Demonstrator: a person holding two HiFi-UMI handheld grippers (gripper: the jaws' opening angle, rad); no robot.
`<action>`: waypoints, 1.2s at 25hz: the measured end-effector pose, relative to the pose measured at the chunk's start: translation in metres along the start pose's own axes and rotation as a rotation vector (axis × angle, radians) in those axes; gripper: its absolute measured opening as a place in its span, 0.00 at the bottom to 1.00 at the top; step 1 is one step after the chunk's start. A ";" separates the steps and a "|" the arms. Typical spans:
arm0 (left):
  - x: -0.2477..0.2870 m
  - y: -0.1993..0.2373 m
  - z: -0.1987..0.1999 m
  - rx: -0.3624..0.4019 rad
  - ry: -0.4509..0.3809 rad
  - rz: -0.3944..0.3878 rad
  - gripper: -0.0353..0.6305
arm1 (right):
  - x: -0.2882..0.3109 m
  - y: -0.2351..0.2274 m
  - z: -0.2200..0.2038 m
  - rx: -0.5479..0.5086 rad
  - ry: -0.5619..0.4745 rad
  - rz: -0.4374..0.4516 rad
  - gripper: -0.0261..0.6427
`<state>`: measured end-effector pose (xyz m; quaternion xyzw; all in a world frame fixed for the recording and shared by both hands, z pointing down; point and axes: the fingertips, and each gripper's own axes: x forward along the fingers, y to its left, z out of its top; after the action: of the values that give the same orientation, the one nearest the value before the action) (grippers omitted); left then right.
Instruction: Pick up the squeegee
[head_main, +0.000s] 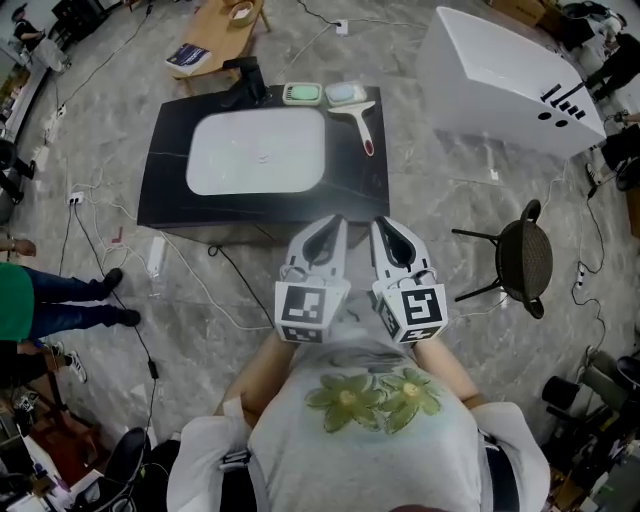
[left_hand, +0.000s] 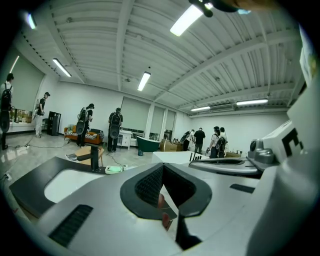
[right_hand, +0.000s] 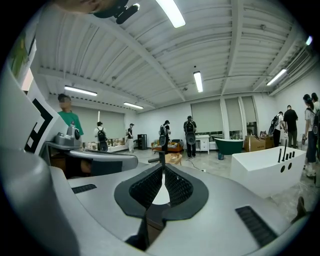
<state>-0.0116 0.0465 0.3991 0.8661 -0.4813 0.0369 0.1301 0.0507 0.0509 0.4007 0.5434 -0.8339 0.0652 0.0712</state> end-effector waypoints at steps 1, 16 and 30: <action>0.004 0.003 0.002 0.003 0.004 -0.001 0.07 | 0.006 -0.003 0.001 0.001 0.006 -0.001 0.08; 0.067 0.042 0.005 -0.003 0.067 -0.019 0.07 | 0.080 -0.036 -0.005 0.026 0.075 -0.006 0.08; 0.100 0.067 0.010 -0.002 0.082 -0.010 0.07 | 0.128 -0.059 -0.012 0.033 0.129 -0.012 0.08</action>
<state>-0.0156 -0.0723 0.4214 0.8660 -0.4714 0.0712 0.1507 0.0541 -0.0848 0.4389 0.5442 -0.8231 0.1134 0.1163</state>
